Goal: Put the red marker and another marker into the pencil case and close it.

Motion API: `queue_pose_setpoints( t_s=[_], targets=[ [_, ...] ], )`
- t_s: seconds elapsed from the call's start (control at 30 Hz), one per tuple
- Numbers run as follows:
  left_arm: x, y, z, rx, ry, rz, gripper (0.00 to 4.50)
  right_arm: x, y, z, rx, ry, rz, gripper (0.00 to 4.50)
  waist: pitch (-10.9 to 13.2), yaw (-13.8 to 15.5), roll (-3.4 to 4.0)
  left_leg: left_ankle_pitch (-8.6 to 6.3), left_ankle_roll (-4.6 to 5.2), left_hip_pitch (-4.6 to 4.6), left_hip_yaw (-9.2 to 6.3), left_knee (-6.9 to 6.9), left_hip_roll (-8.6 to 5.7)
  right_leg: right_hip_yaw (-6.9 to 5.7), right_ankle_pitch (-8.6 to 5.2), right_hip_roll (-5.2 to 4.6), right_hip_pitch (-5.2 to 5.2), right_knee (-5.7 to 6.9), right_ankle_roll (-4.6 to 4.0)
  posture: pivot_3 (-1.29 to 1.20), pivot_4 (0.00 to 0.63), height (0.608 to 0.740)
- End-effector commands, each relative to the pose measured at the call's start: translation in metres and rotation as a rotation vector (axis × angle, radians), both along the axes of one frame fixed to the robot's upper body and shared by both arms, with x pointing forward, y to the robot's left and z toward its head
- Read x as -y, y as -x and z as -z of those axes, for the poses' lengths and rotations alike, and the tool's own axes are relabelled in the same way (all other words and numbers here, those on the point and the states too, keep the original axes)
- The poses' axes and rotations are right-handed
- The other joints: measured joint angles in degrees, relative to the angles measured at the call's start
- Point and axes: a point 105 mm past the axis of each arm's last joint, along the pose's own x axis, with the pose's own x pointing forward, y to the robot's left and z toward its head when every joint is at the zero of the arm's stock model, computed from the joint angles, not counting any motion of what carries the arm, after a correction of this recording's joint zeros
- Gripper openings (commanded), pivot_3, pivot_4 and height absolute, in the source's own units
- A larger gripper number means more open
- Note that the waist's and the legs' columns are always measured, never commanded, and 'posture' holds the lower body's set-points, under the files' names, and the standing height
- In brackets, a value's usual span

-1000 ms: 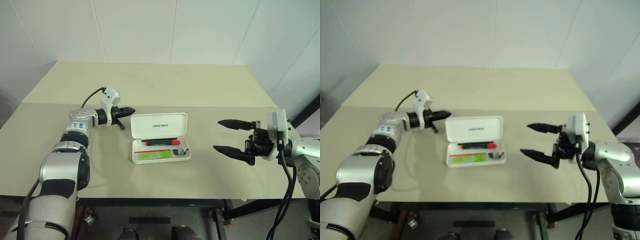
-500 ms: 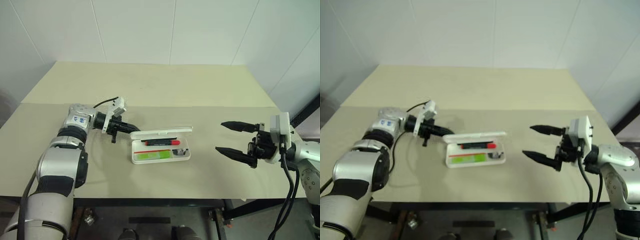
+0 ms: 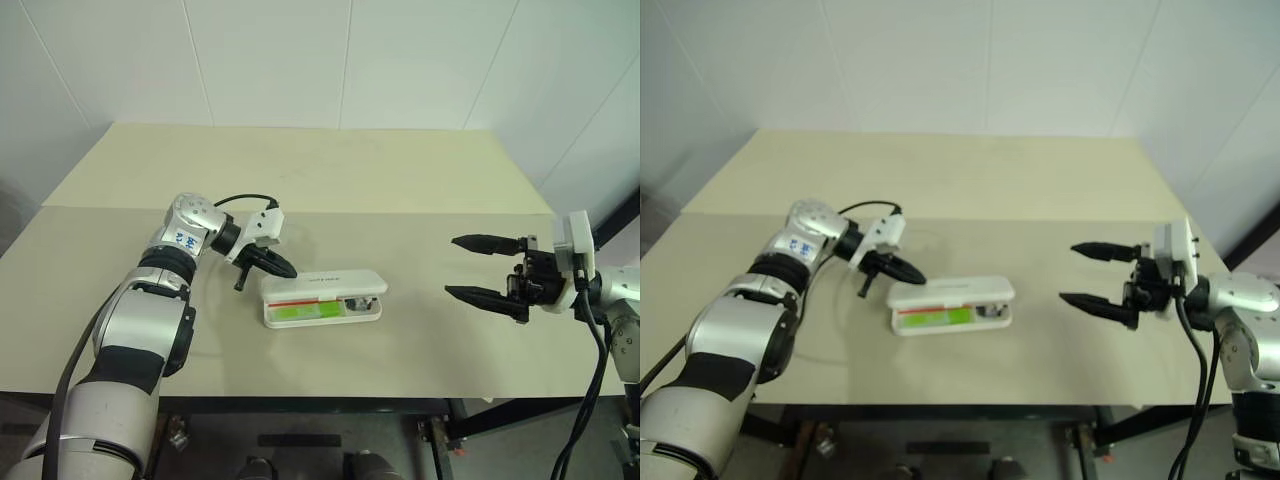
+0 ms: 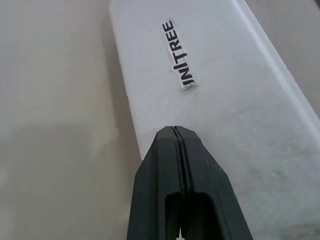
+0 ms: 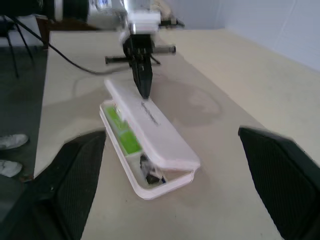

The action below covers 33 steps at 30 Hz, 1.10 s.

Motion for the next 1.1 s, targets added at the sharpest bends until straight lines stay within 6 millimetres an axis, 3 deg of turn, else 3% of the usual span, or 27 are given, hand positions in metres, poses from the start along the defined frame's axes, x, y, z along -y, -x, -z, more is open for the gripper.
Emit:
queue_pose_setpoints(
  t_s=[0.03, 0.3, 0.57, 0.77, 0.97, 1.1],
  targets=[
    [-0.001, 0.01, 0.009, -0.006, -0.118, 0.117, 0.02, 0.009, -0.001, -0.008, 0.037, 0.066, -0.012, 4.5, 0.0, -0.05, 0.0, 0.0, 0.0, 0.01, 0.04, 0.01, 0.0, 0.04, 0.0, -0.01, 0.0, 0.0, 0.0, 0.0, 0.15, 0.74],
    [0.001, 0.009, 0.032, 0.133, -0.299, 0.214, 0.02, 0.003, -0.008, -0.013, 0.076, 0.073, -0.02, 4.5, -0.03, -0.33, 0.05, -0.01, 0.01, 0.16, 0.13, 0.01, 0.0, 0.18, 0.0, -0.01, 0.08, 0.05, 0.0, 0.0, 0.15, 0.74],
    [0.011, 0.004, 0.033, 0.243, -0.298, 0.244, 0.02, -0.001, -0.007, -0.011, 0.084, 0.076, -0.026, 4.5, -0.14, -0.59, 0.24, -0.09, 0.18, 0.3, 0.23, 0.55, -0.02, 0.35, 0.1, -0.02, 0.43, 0.07, 0.17, 0.0, 0.15, 0.74],
    [0.038, -0.001, -0.018, 0.249, 0.194, 0.13, 0.02, -0.004, -0.003, -0.015, 0.103, 0.076, -0.027, 4.5, -0.04, -1.15, 0.09, 0.02, 0.39, 0.27, 0.3, 0.64, -0.12, 0.49, 0.16, -0.1, 0.57, -0.1, 0.27, 0.0, 0.15, 0.74],
    [0.022, 0.01, -0.037, 0.207, 0.518, 0.125, 0.02, 0.0, 0.001, -0.013, 0.098, 0.073, -0.006, 4.5, -0.04, -1.43, 0.1, -0.1, 0.41, 0.08, 0.42, 0.42, -0.03, 0.48, 0.19, -0.05, 0.05, 0.09, 0.3, 0.0, 0.15, 0.74],
    [0.007, 0.015, -0.038, 0.219, 0.618, 0.108, 0.02, 0.002, 0.001, -0.014, 0.094, 0.073, 0.005, 4.5, -0.03, -1.27, 0.1, -0.15, 0.41, 0.04, 0.44, 0.43, 0.09, 0.45, 0.12, 0.0, -0.05, 0.14, 0.21, 0.0, 0.15, 0.74]
  ],
)
